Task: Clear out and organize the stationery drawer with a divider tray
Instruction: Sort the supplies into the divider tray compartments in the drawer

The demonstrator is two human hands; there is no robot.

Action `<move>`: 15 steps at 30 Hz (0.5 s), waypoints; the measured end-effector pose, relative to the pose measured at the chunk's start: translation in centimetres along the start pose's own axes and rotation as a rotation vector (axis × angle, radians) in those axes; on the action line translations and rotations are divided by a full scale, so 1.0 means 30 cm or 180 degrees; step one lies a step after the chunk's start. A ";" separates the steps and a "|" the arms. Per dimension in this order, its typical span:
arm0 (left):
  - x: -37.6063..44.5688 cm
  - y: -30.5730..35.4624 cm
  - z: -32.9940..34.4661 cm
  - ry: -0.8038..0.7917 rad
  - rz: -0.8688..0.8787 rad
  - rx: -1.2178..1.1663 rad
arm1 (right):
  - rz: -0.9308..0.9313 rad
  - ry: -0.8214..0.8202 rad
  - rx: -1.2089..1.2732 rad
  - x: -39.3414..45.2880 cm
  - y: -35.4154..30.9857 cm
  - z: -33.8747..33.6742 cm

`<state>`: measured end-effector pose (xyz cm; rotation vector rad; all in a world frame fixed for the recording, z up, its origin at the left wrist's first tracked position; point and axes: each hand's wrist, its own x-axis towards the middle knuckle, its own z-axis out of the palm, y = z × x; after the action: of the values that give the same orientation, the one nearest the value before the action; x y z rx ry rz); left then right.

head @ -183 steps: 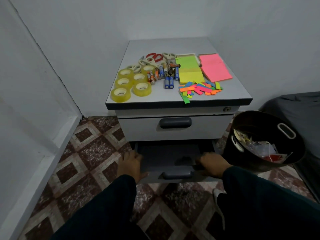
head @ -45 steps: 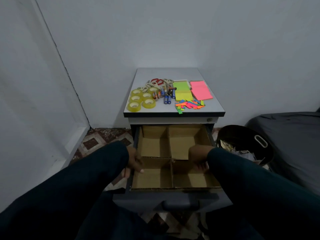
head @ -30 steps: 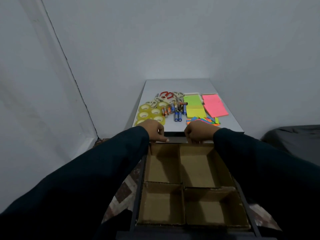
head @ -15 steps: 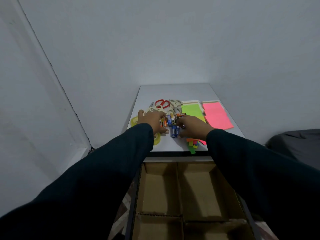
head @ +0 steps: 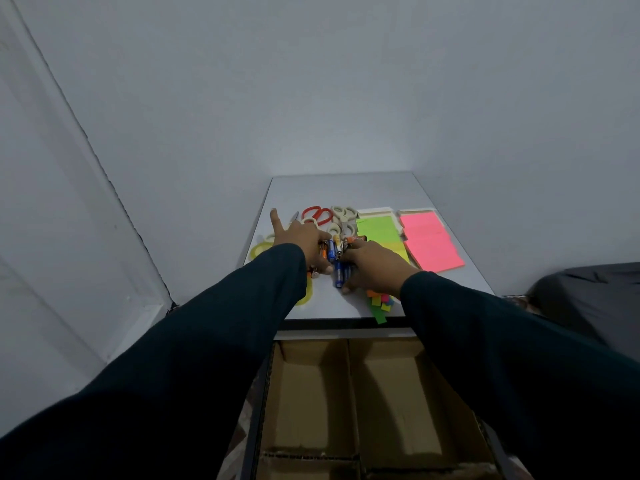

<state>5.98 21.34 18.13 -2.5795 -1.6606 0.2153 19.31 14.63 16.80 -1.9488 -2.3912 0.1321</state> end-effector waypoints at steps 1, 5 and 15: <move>0.001 -0.001 0.002 -0.0003 0.0006 -0.0025 | 0.0000 -0.0001 0.0014 0.000 -0.003 0.001; 0.000 -0.007 0.003 -0.0006 0.0007 -0.0216 | 0.0048 -0.0063 0.0016 0.009 -0.014 0.005; -0.021 -0.005 0.010 0.0231 -0.0176 -0.0838 | 0.0099 0.0008 -0.0143 -0.008 -0.022 -0.012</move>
<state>5.55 20.80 17.91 -2.6790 -1.8427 -0.1067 18.73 14.28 17.22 -2.0048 -2.3834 0.0781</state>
